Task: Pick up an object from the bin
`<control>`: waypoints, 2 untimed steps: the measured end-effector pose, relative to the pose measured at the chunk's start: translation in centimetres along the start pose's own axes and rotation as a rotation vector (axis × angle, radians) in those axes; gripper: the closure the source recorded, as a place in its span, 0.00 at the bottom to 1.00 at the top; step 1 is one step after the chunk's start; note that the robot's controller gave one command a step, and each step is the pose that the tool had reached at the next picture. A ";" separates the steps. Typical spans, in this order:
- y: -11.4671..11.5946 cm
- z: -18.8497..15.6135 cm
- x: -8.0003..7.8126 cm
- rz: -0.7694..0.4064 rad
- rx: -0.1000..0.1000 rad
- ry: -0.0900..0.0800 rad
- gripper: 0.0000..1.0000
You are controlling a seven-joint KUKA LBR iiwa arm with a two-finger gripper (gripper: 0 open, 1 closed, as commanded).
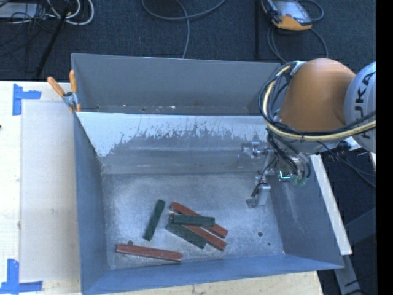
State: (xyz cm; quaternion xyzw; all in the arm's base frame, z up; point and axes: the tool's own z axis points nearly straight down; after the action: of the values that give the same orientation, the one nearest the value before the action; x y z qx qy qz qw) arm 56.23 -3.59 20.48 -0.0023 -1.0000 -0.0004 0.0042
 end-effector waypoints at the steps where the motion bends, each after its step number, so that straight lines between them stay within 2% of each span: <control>1: 0.0 -0.4 -0.2 -0.001 0.001 -0.008 0.00; 2: 2.7 3.8 2.2 0.109 0.001 -0.014 0.00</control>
Offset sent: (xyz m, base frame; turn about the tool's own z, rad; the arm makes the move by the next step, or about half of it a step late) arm -0.0392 0.0476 -0.0656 0.1673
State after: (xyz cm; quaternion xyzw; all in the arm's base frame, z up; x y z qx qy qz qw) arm 53.98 -0.89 16.72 -0.0569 -0.9984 0.0005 -0.0029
